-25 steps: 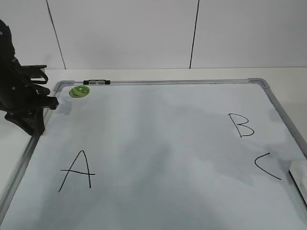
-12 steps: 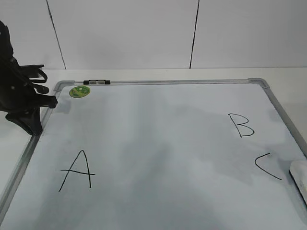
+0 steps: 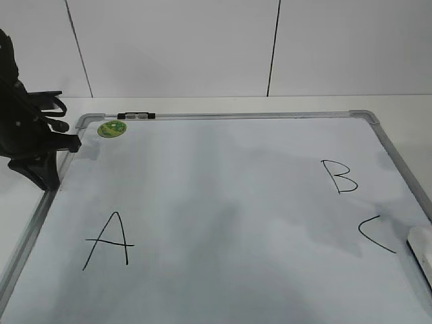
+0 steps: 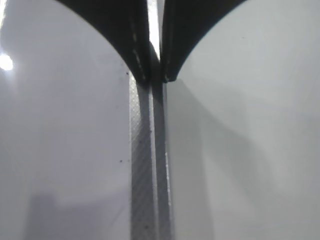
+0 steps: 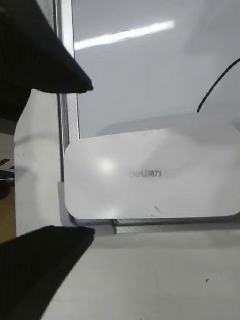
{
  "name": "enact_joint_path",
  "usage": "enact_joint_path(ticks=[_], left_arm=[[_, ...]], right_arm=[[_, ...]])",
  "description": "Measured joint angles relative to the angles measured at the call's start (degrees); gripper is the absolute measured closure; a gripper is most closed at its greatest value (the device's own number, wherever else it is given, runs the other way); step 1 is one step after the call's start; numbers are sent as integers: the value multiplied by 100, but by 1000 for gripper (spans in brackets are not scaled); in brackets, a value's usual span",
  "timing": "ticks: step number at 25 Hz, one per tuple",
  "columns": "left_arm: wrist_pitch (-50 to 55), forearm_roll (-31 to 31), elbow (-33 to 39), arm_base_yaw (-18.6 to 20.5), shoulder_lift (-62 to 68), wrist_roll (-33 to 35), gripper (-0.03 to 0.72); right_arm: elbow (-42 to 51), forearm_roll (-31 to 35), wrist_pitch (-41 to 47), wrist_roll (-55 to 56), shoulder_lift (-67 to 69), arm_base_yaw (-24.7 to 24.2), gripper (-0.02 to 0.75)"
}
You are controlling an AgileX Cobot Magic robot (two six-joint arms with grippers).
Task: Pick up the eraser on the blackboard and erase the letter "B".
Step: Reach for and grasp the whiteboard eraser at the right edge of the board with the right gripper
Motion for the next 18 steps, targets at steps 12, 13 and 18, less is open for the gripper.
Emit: enact_joint_path(ticks=[12,13,18], left_arm=[[11,0,-9,0,0,0,666],[11,0,-9,0,0,0,666],[11,0,-9,0,0,0,666]], right_arm=[[-13,-293,-600,0,957,0,89],[-13,-280,-639,0,1048,0,89],[-13,-272,-790,0,1378,0,90]])
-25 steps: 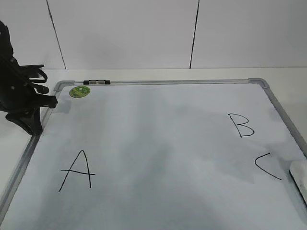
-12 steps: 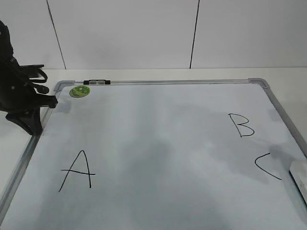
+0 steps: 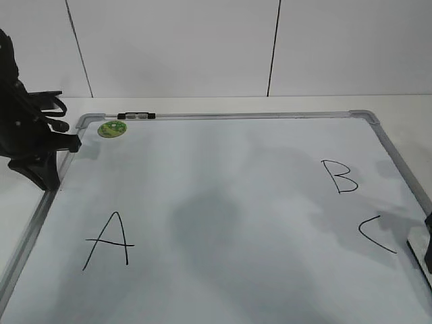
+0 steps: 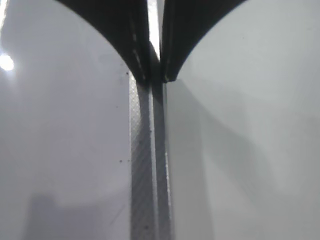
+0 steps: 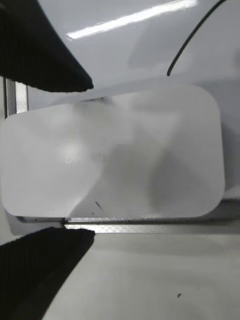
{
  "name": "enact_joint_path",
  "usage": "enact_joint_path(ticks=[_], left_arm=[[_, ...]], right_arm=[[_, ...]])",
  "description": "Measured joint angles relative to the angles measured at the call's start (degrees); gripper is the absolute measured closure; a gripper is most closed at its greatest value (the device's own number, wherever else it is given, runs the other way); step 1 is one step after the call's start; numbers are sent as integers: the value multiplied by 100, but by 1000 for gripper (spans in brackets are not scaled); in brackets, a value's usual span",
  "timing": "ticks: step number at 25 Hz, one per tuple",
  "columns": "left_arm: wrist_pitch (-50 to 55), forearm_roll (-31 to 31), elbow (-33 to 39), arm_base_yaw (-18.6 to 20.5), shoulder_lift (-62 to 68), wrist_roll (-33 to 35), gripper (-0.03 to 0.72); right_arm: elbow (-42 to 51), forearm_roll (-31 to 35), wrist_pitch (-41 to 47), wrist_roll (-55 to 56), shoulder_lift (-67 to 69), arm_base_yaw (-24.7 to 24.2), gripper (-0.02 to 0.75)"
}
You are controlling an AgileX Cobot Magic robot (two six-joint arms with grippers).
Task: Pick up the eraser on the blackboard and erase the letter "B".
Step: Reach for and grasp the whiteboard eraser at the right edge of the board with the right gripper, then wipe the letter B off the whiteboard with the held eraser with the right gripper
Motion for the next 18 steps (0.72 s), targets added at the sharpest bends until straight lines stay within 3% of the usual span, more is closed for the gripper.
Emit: enact_joint_path(ticks=[18], left_arm=[[0,-10,0,0,0,0,666]], right_arm=[[-51,19,-221,-10,594,0,91]])
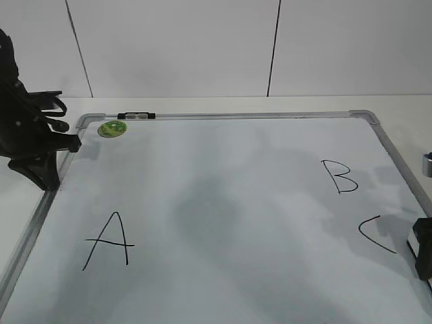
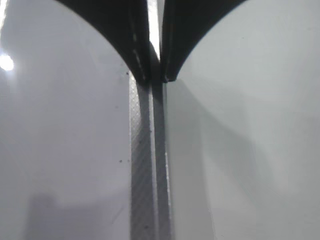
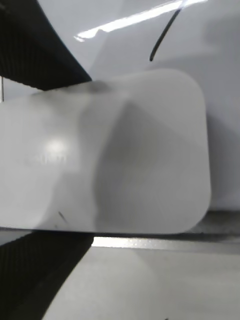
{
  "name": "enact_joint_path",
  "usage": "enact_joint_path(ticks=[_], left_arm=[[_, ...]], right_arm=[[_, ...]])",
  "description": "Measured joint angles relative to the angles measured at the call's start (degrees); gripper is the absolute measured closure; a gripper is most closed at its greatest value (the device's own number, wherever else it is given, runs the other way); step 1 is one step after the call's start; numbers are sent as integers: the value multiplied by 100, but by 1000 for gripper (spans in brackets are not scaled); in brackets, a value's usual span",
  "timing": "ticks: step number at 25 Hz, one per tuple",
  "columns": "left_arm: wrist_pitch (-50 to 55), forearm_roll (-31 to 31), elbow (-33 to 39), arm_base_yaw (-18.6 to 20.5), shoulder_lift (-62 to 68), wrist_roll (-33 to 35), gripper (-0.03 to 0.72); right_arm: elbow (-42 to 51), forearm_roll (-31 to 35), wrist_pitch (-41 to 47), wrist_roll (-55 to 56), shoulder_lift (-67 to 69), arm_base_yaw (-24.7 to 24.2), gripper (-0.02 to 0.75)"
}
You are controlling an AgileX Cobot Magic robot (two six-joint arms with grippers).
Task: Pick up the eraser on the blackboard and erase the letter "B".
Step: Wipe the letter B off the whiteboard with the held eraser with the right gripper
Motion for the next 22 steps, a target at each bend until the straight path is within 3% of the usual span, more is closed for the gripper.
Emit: enact_joint_path(ticks=[22], left_arm=[[0,0,0,0,0,0,666]], right_arm=[[0,0,-23,-21,0,0,154]])
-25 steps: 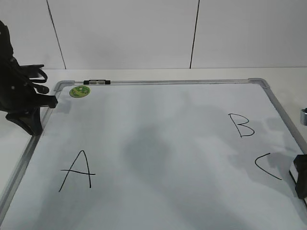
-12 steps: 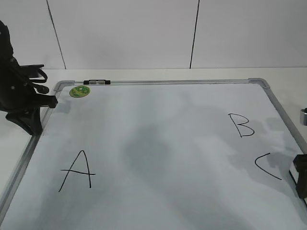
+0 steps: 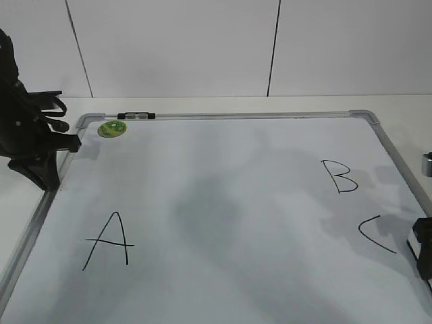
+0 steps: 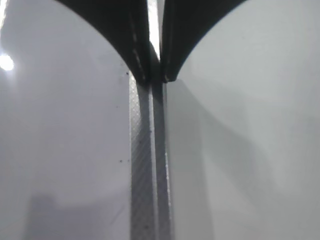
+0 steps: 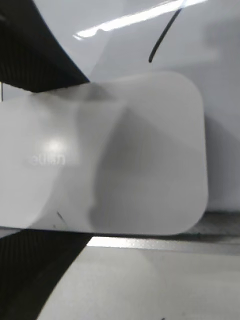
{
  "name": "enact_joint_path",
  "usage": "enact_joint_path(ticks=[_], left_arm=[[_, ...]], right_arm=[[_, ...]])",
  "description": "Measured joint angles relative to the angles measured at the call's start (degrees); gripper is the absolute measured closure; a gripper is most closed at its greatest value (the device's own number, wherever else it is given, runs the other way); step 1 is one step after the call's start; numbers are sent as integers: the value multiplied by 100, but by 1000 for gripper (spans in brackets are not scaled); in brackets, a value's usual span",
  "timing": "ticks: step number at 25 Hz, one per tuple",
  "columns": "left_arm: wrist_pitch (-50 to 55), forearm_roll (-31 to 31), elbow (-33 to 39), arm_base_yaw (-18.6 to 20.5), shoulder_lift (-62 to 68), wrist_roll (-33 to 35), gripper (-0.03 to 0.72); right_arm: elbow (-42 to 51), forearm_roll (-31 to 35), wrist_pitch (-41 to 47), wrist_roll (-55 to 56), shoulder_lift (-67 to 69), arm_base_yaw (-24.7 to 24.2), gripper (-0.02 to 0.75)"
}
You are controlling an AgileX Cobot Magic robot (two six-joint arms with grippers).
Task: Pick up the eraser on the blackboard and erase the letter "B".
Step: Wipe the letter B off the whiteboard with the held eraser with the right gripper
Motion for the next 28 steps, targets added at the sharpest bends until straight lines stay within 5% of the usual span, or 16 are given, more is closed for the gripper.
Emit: enact_joint_path(ticks=[28], left_arm=[[0,0,0,0,0,0,666]], right_arm=[[-10,36,127,-45,0,0,198]])
